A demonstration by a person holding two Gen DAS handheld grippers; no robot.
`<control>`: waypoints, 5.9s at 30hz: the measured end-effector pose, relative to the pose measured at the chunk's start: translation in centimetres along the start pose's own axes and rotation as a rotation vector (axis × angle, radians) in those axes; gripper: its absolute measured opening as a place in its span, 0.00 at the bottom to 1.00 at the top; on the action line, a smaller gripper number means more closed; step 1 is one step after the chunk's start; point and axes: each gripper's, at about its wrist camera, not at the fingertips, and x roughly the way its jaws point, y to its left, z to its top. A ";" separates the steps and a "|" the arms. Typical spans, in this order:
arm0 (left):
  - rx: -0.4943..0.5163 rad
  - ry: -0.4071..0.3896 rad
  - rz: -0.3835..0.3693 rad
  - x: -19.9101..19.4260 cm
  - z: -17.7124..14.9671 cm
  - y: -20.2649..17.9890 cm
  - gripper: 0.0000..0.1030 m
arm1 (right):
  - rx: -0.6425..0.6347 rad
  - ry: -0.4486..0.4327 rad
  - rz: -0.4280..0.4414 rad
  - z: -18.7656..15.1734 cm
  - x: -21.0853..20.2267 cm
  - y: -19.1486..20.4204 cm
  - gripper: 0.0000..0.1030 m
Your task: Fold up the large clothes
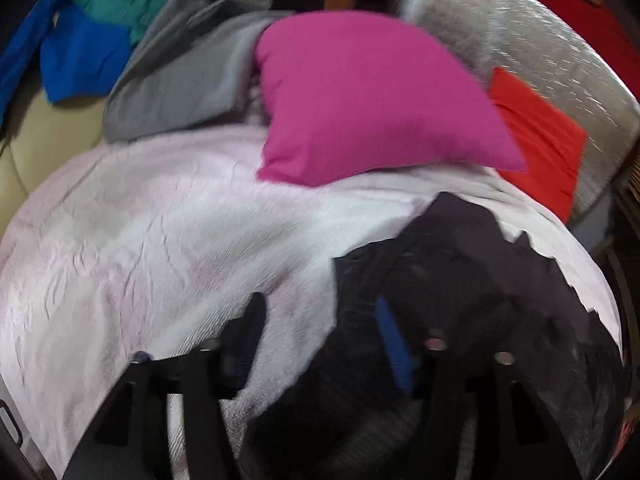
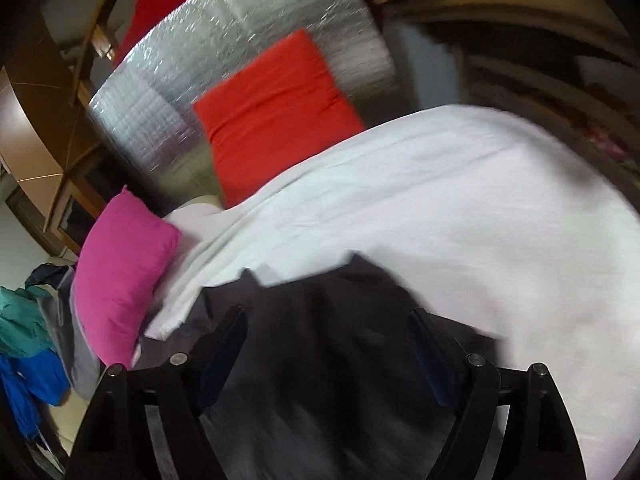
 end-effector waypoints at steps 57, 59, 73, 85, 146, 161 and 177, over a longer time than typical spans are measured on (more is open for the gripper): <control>0.532 -0.050 0.018 -3.5 -8.9 -9.4 0.90 | -0.180 0.118 -0.102 -12.0 -0.1 4.0 0.61; 0.530 -0.046 0.023 -3.4 -9.0 -9.4 0.90 | -0.181 0.118 -0.100 -11.9 0.1 4.0 0.61; 0.475 0.035 0.063 -2.3 -9.7 -9.1 1.00 | -0.182 0.125 -0.060 -12.3 -0.8 3.2 0.62; 0.357 -0.042 0.091 -8.0 -7.4 -4.2 1.00 | 0.093 0.135 0.188 -12.2 -8.2 -4.6 0.68; -0.049 0.165 -0.112 -3.0 -5.6 3.4 0.67 | 0.395 0.126 0.138 -8.6 -4.5 -11.9 0.75; 0.190 0.036 0.036 -3.5 -6.3 -0.4 0.57 | 0.250 0.196 -0.010 -10.4 -2.0 -8.8 0.37; 0.280 -0.064 0.135 -5.1 -6.5 -0.4 0.58 | 0.163 -0.150 0.038 -9.2 -10.0 -5.7 0.44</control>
